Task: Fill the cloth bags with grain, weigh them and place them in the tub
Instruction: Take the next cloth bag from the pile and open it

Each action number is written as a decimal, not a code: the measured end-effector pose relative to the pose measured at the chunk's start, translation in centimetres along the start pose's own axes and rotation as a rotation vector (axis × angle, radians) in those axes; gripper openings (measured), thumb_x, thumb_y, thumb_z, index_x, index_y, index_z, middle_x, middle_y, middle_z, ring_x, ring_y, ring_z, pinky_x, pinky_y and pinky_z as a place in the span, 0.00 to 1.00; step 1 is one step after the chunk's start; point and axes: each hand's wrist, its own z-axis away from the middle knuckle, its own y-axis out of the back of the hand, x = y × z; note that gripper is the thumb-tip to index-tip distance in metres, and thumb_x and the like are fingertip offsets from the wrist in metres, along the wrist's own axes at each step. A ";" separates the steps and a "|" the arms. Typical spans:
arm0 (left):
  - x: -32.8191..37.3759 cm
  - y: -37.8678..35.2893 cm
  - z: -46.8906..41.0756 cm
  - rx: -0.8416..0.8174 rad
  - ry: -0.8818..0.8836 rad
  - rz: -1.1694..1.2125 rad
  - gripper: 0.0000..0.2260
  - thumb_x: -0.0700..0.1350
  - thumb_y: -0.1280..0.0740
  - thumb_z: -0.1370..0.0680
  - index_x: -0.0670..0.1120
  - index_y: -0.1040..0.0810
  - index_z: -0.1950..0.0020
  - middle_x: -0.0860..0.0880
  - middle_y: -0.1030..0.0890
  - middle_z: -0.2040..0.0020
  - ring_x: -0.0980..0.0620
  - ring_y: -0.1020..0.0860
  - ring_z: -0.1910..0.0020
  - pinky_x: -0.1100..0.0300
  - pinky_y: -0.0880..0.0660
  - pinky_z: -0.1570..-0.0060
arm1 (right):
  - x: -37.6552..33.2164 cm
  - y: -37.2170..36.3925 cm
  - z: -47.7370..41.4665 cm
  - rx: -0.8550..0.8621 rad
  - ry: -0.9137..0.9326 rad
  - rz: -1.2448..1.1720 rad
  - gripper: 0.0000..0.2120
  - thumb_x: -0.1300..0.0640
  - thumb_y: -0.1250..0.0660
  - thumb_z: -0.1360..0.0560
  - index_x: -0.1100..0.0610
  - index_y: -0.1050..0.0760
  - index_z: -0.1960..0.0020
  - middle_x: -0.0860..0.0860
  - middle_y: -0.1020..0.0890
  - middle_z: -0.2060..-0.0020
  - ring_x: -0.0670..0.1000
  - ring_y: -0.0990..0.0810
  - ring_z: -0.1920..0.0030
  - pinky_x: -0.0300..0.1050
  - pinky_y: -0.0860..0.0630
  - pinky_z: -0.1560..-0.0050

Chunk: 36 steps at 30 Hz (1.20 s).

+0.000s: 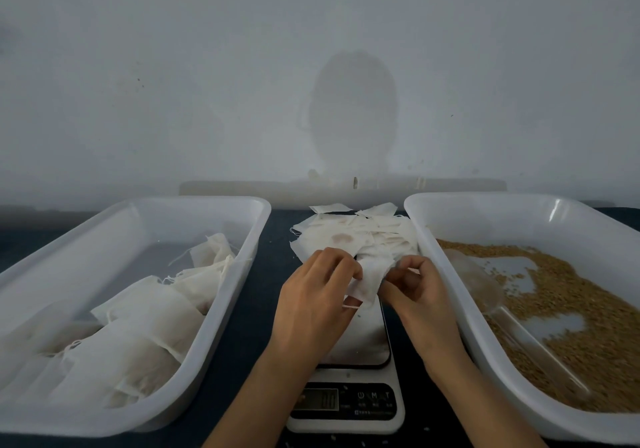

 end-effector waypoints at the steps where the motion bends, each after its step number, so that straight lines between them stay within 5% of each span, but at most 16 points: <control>1: 0.0 0.0 0.0 0.001 -0.003 0.000 0.10 0.36 0.21 0.33 0.44 0.19 0.57 0.48 0.19 0.55 0.52 0.21 0.58 0.61 0.23 0.64 | 0.0 0.0 0.0 -0.008 0.038 0.043 0.13 0.68 0.28 0.29 0.54 0.28 0.53 0.54 0.18 0.62 0.46 0.19 0.63 0.35 0.23 0.62; 4: 0.1 -0.1 0.1 -0.002 -0.010 -0.008 0.11 0.38 0.20 0.34 0.44 0.19 0.57 0.48 0.19 0.54 0.51 0.21 0.58 0.61 0.24 0.64 | -0.2 -0.1 0.3 -0.038 0.152 0.188 0.09 0.64 0.27 0.28 0.53 0.25 0.57 0.46 0.19 0.65 0.43 0.20 0.64 0.32 0.25 0.62; 8: 0.0 -0.1 0.1 0.009 -0.025 -0.014 0.10 0.38 0.22 0.33 0.44 0.19 0.56 0.48 0.20 0.54 0.51 0.21 0.58 0.58 0.23 0.65 | -0.2 -0.2 0.5 0.001 0.237 0.364 0.03 0.53 0.28 0.28 0.47 0.20 0.55 0.44 0.19 0.55 0.43 0.19 0.57 0.31 0.24 0.57; 14: 0.0 -0.2 -0.1 -0.021 0.131 0.039 0.11 0.39 0.21 0.33 0.45 0.21 0.56 0.50 0.21 0.52 0.53 0.23 0.56 0.59 0.23 0.65 | -0.1 0.2 0.6 -0.006 0.532 0.768 0.19 0.71 0.30 0.30 0.52 0.18 0.45 0.45 0.26 0.49 0.45 0.26 0.46 0.31 0.28 0.49; 20: -0.3 -0.1 -0.1 -0.047 0.264 0.177 0.10 0.45 0.22 0.29 0.46 0.21 0.55 0.52 0.21 0.47 0.55 0.22 0.47 0.61 0.22 0.55 | -0.2 0.4 0.7 -0.004 0.765 1.008 0.14 0.59 0.24 0.29 0.54 0.18 0.44 0.45 0.19 0.45 0.51 0.24 0.44 0.43 0.24 0.46; 24: -0.7 -0.1 -0.2 -0.101 0.251 0.217 0.10 0.45 0.21 0.30 0.47 0.20 0.55 0.52 0.20 0.44 0.55 0.21 0.45 0.67 0.24 0.49 | -0.3 0.5 0.5 -0.007 0.797 1.030 0.08 0.51 0.33 0.24 0.52 0.19 0.49 0.43 0.17 0.51 0.47 0.25 0.49 0.35 0.29 0.52; 28: -1.0 0.1 -0.3 -0.124 0.234 0.296 0.09 0.44 0.22 0.29 0.47 0.20 0.55 0.53 0.19 0.44 0.57 0.21 0.44 0.67 0.25 0.47 | -0.3 0.6 0.5 -0.015 0.738 0.948 0.09 0.52 0.25 0.28 0.51 0.21 0.50 0.40 0.21 0.54 0.44 0.24 0.52 0.30 0.34 0.57; 31: -1.0 0.0 -0.1 -0.139 0.229 0.316 0.09 0.44 0.22 0.29 0.47 0.20 0.54 0.55 0.20 0.43 0.58 0.21 0.44 0.68 0.25 0.46 | -0.3 0.5 0.5 0.000 0.746 0.868 0.06 0.50 0.29 0.28 0.50 0.21 0.53 0.39 0.23 0.56 0.43 0.24 0.56 0.30 0.32 0.59; 36: -1.1 -0.2 0.2 -0.320 0.394 0.492 0.22 0.49 0.23 0.29 0.52 0.29 0.40 0.63 0.22 0.42 0.64 0.24 0.41 0.71 0.27 0.45 | -0.1 0.5 0.6 0.036 0.658 0.823 0.09 0.44 0.36 0.22 0.49 0.23 0.50 0.46 0.22 0.56 0.41 0.25 0.59 0.30 0.29 0.59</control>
